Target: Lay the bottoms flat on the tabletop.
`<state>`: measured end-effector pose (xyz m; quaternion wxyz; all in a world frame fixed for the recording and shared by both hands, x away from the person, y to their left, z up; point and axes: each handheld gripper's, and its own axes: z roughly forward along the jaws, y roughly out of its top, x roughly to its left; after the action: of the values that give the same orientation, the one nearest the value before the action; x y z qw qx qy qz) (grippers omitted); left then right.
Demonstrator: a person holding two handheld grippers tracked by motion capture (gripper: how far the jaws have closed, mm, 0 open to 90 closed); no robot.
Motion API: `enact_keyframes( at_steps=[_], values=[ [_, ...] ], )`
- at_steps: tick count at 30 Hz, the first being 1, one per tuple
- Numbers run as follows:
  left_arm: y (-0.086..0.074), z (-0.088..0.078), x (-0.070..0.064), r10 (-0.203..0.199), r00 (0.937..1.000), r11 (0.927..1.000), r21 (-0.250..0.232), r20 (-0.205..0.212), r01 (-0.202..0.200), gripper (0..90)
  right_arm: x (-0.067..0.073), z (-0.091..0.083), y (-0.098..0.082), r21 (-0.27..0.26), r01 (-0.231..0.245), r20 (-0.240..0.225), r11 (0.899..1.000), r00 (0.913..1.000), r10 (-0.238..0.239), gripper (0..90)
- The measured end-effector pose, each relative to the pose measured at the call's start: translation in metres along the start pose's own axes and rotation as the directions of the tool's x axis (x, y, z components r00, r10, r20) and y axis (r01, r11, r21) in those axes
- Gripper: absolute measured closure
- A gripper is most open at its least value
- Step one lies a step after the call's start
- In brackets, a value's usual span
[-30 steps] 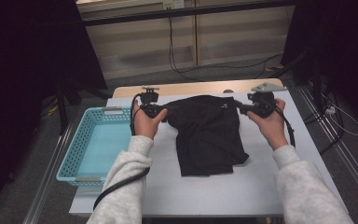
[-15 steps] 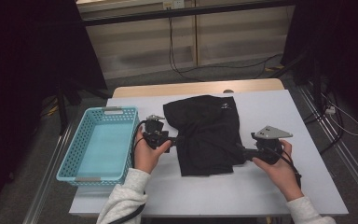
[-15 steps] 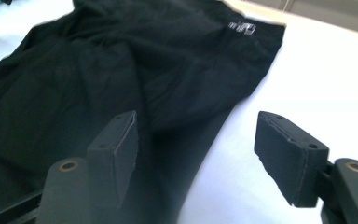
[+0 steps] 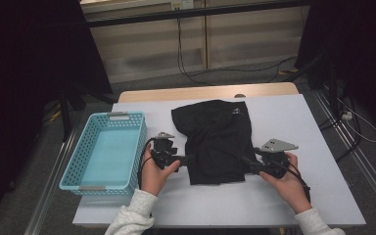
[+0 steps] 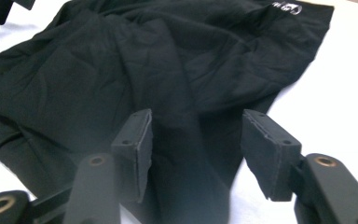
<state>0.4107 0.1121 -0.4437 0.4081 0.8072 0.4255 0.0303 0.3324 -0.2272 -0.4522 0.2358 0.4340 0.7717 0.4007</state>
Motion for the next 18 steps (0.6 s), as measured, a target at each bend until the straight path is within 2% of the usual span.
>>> enact_keyframes(
  at_steps=[3, 9, 12, 15, 18],
  values=[
    [-0.002, 0.002, 0.000, 0.003, 1.0000, 1.0000, 0.007, -0.004, -0.003, 18.1, 0.003, 0.005, -0.003, 0.023, 0.014, -0.025, 1.000, 0.9996, -0.014, 54.7],
    [-0.005, 0.006, -0.001, 0.001, 1.0000, 0.9998, 0.019, 0.005, -0.001, 21.5, 0.007, 0.007, -0.006, 0.041, 0.041, -0.081, 0.998, 0.9960, -0.038, 81.1],
    [-0.006, 0.008, -0.001, 0.002, 1.0000, 0.9996, 0.026, 0.004, -0.002, 22.6, 0.006, 0.006, -0.008, 0.041, 0.044, -0.084, 0.998, 0.9957, -0.040, 88.0],
    [-0.007, 0.008, -0.001, 0.003, 1.0000, 0.9996, 0.027, 0.002, -0.003, 24.1, 0.003, 0.001, -0.008, 0.029, 0.031, -0.090, 0.999, 0.9956, -0.028, 89.2],
    [-0.007, 0.009, 0.000, 0.003, 1.0000, 0.9996, 0.029, 0.001, -0.003, 25.1, -0.006, -0.010, -0.010, 0.017, 0.015, -0.072, 1.000, 0.9973, -0.014, 89.4]
  ],
)
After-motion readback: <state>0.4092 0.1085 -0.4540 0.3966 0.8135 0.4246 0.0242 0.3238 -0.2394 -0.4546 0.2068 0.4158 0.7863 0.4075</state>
